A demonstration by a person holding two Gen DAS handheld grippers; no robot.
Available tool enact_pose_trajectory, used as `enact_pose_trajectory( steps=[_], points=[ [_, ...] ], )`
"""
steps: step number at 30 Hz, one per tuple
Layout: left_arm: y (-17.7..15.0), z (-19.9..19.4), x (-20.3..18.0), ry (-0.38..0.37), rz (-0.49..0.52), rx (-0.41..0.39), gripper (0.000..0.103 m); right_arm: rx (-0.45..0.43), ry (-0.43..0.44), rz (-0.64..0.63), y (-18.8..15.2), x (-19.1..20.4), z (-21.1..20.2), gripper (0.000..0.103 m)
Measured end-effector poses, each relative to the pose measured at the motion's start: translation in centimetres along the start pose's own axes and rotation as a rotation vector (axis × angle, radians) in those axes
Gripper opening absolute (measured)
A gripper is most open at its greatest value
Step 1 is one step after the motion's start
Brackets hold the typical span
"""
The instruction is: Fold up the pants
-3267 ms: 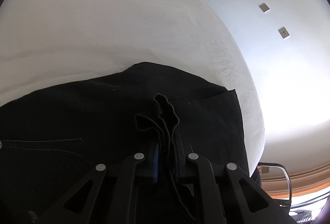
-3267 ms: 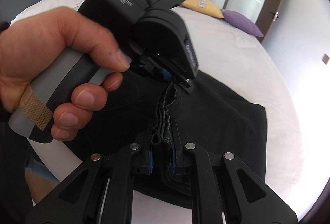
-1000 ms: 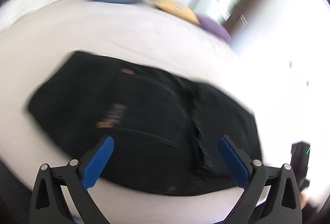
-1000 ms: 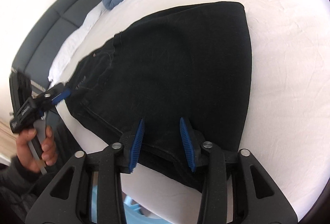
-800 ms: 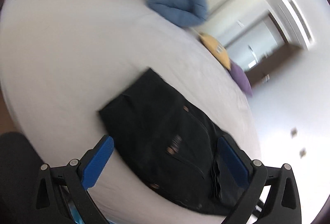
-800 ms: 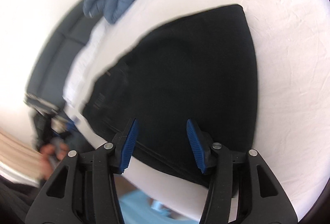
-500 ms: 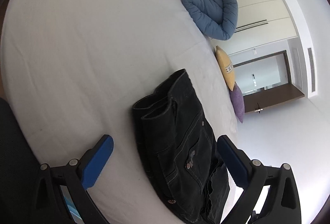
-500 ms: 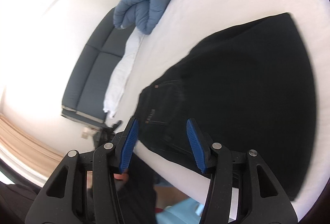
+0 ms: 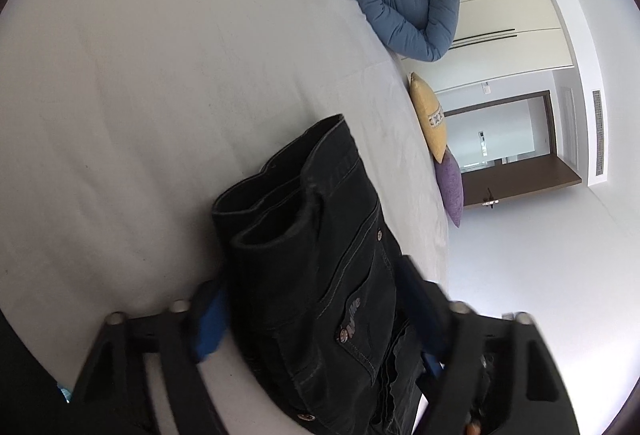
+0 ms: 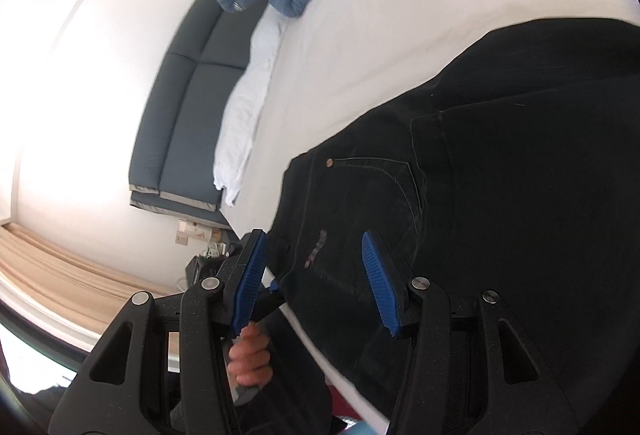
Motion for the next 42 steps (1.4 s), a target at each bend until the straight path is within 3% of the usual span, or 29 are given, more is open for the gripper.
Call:
enact_pose_trajectory(
  steps=[2, 3, 5, 7, 11, 17, 20, 25, 31, 35, 36, 39, 42],
  points=[
    [0.0, 0.5, 0.2, -0.020, -0.017, 0.028, 0.043, 0.044, -0.035, 0.029, 0.4, -1.3, 1.5, 0.050],
    [0.0, 0.7, 0.3, -0.024, -0.023, 0.037, 0.033, 0.078, -0.094, 0.045, 0.5, -2.4, 2.5, 0.053],
    [-0.1, 1.0, 0.3, -0.027, -0.021, 0.050, 0.025, 0.124, -0.193, 0.080, 0.4, -4.5, 4.0, 0.053],
    [-0.2, 0.9, 0.0, -0.019, 0.003, 0.044, 0.021, 0.098, -0.168, 0.091, 1.0, -4.8, 3.7, 0.049],
    [0.0, 0.6, -1.1, -0.006, 0.057, 0.031, 0.016, 0.085, -0.186, 0.079, 1.0, -5.3, 3.5, 0.043],
    [0.2, 0.1, -4.2, 0.052, 0.221, 0.028, 0.014, 0.056, -0.229, 0.020, 0.5, -5.3, 4.1, 0.043],
    [0.0, -0.5, -6.6, 0.092, 0.338, 0.013, 0.014, 0.046, -0.208, 0.028, 0.7, -4.9, 4.0, 0.046],
    [-2.1, -1.6, -12.0, 0.112, 0.524, -0.023, 0.014, 0.000, -0.173, 0.042, 1.3, -3.1, 2.4, 0.066],
    [-10.4, -0.4, -19.9, 0.159, 0.879, -0.030, 0.014, -0.071, -0.106, 0.006, 2.7, 0.2, -2.8, 0.074],
    [-17.6, 2.1, -22.3, 0.193, 1.104, 0.003, 0.014, -0.111, -0.030, -0.032, 3.7, 2.1, -7.5, 0.081],
    [-19.7, 2.9, -22.6, 0.204, 1.164, 0.018, 0.014, -0.113, -0.030, -0.046, 3.8, 2.2, -8.9, 0.086],
    [-24.2, 4.9, -22.3, 0.236, 1.301, 0.059, 0.014, -0.105, -0.074, -0.068, 3.1, 1.3, -11.6, 0.086],
    [-27.4, 6.2, -21.6, 0.244, 1.367, 0.115, 0.014, -0.074, -0.135, -0.035, 1.9, -1.3, -13.1, 0.086]
  ],
)
Point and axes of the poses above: each gripper's, at about its wrist camera, not at the fingertips, and z roughly the way its jaws point, x to its left, y to its top, the point moved 8 cm from there along z, roughly the way its jaws point, and after that the axes turned 9 degrees about y, right-handed, at the moved point
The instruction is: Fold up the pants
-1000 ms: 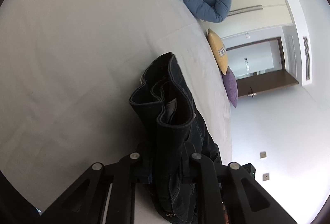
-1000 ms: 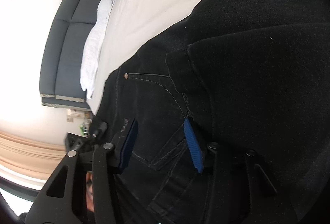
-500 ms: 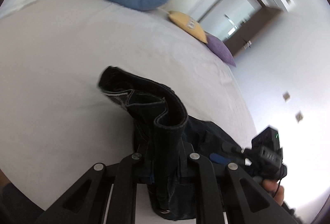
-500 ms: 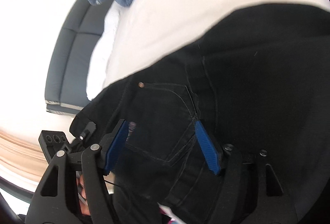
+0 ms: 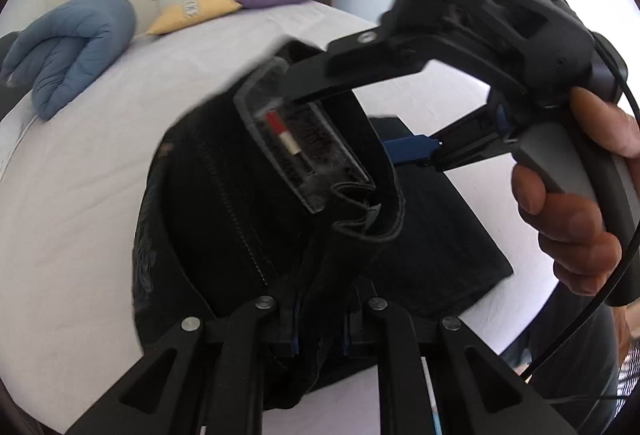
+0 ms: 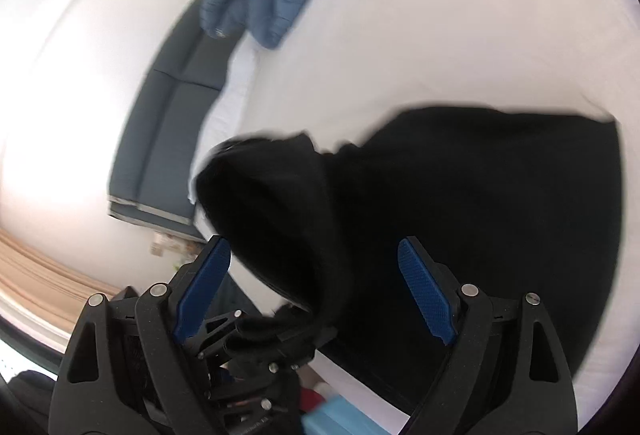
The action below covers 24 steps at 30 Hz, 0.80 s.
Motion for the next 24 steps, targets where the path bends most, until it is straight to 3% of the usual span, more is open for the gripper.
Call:
enact_pose_trajectory(
  steps=[5, 8, 9, 10, 13, 18, 24],
  points=[
    [-0.8, 0.6, -2.5, 0.035, 0.106, 0.007, 0.014, 0.024, -0.096, 0.055, -2.0, -4.2, -0.7, 0.086],
    [-0.8, 0.6, -2.8, 0.063, 0.144, 0.001, 0.014, 0.016, -0.093, 0.071, -3.3, -5.8, -1.1, 0.083],
    [-0.7, 0.5, -3.1, 0.076, 0.167, -0.006, 0.014, 0.013, -0.108, 0.054, -3.3, -6.0, -1.1, 0.068],
    [-0.7, 0.5, -3.5, 0.087, 0.188, -0.007, 0.014, 0.023, -0.131, 0.039, -3.3, -6.1, -0.8, 0.043],
    [0.1, 0.9, -4.8, 0.090, 0.217, -0.008, 0.014, 0.049, -0.191, 0.009, -3.3, -6.5, -0.8, 0.023],
    [1.6, 0.8, -7.1, 0.077, 0.254, -0.037, 0.014, 0.015, -0.228, -0.079, -2.4, -6.1, -3.1, 0.016],
    [2.0, 1.3, -10.4, 0.060, 0.310, -0.036, 0.014, -0.028, -0.226, -0.069, -2.2, -7.2, -6.5, 0.016]
  ],
)
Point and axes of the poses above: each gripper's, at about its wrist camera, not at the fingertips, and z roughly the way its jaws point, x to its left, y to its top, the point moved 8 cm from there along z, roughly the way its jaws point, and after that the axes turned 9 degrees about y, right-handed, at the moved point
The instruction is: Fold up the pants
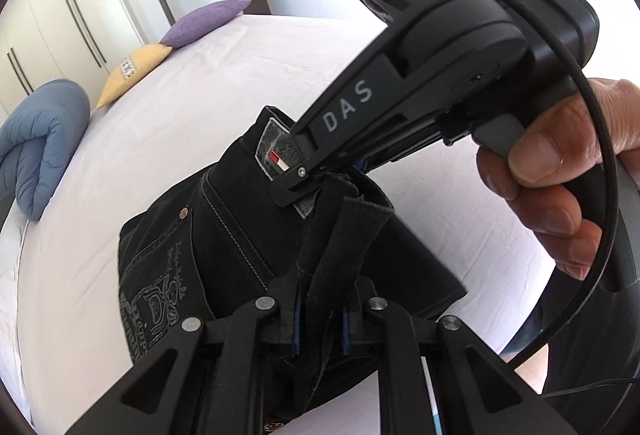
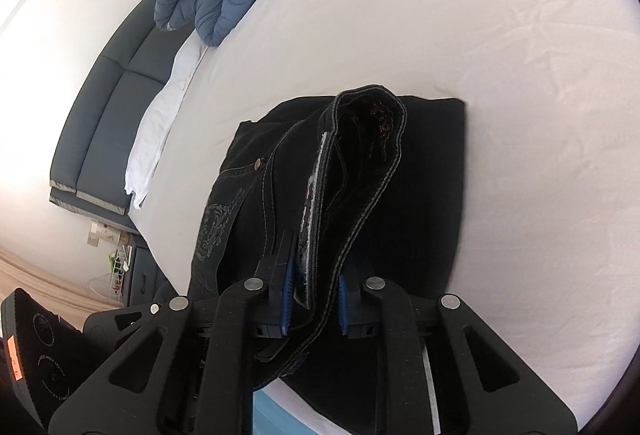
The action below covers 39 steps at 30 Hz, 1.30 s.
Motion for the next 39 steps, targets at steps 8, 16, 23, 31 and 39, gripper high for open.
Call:
enact_pose_trajectory(
  steps=[8, 16, 23, 31, 39],
  points=[
    [-1.2, 2.4, -0.6, -0.006, 0.030, 0.058, 0.014, -0.017, 0.016, 0.071, -1.1, -3.7, 0.8, 0.015],
    [-1.2, 4.0, 2.0, -0.123, -0.078, 0.060, 0.028, -0.059, 0.056, 0.076, -2.1, -5.7, 1.3, 0.014],
    [-2.1, -0.4, 9.5, -0.190, -0.301, -0.026, 0.076, -0.077, 0.084, 0.146, -2.7, -6.4, -0.5, 0.025],
    [-3.9, 4.8, 21.0, -0.216, -0.493, 0.070, 0.047, -0.203, 0.085, 0.086, -1.4, -0.7, -4.7, 0.025],
    [-4.0, 12.3, 21.2, -0.251, -0.514, 0.179, 0.032, 0.038, -0.101, 0.041, -3.5, -2.2, 4.7, 0.011]
  ],
)
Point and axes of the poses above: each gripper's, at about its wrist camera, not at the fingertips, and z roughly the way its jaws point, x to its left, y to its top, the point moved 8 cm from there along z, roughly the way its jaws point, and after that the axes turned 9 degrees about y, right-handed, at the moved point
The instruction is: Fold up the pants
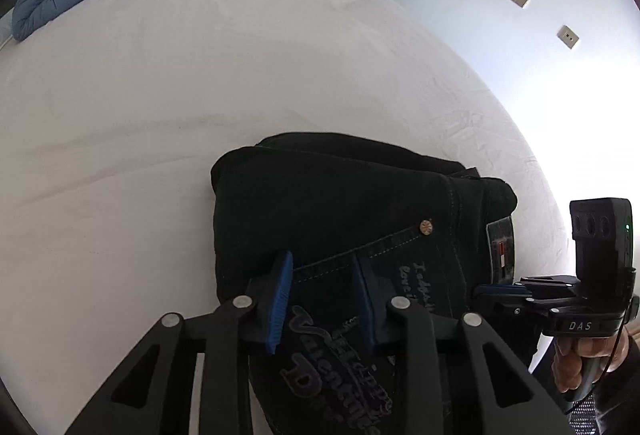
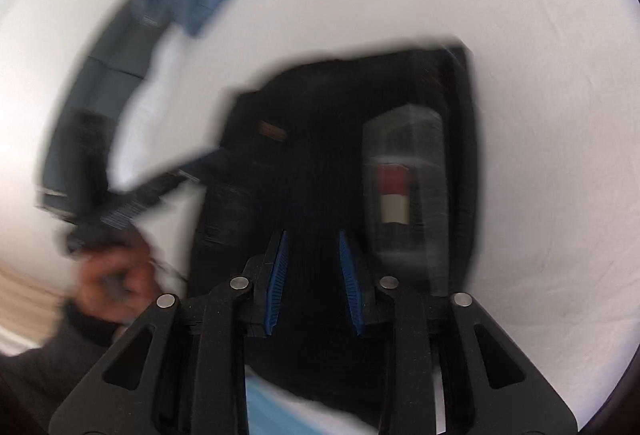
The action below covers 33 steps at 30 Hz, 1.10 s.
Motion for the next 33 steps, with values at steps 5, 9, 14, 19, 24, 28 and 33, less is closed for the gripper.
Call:
enact_pose_trajectory(
  steps=[5, 9, 14, 19, 24, 28, 33],
  points=[
    [-1.8, 0.1, -0.8, 0.076, 0.078, -0.032, 0.032, -0.096, 0.045, 0.007, -0.5, -0.9, -0.2, 0.000],
    [-4.6, -2.2, -1.6, 0.130, 0.111, -0.077, 0.032, -0.098, 0.010, -0.020, -0.2, -0.5, 0.1, 0.000],
    [-8.1, -5.4, -2.0, 0.203, 0.129, -0.110, 0.040, -0.118, 0.010, -0.047, 0.1, -0.9, 0.1, 0.000],
    [-10.1, -5.9, -2.0, 0.276, 0.136, -0.104, 0.046, -0.141, 0.006, -0.001, -0.7, -0.7, -1.1, 0.001],
    [-10.7, -5.6, -1.7, 0.286, 0.124, -0.066, 0.052, -0.182, 0.008, -0.027, -2.6, 1.7, -4.0, 0.005],
    [-11.0, -5.0, -1.6, 0.309, 0.143, -0.065, 0.053, -0.155, -0.051, -0.071, -4.6, 0.8, -2.8, 0.004],
    [-10.5, -4.5, -1.6, 0.301, 0.123, -0.060, 0.054, -0.198, -0.019, -0.089, -5.0, 0.6, -3.0, 0.005]
  ],
)
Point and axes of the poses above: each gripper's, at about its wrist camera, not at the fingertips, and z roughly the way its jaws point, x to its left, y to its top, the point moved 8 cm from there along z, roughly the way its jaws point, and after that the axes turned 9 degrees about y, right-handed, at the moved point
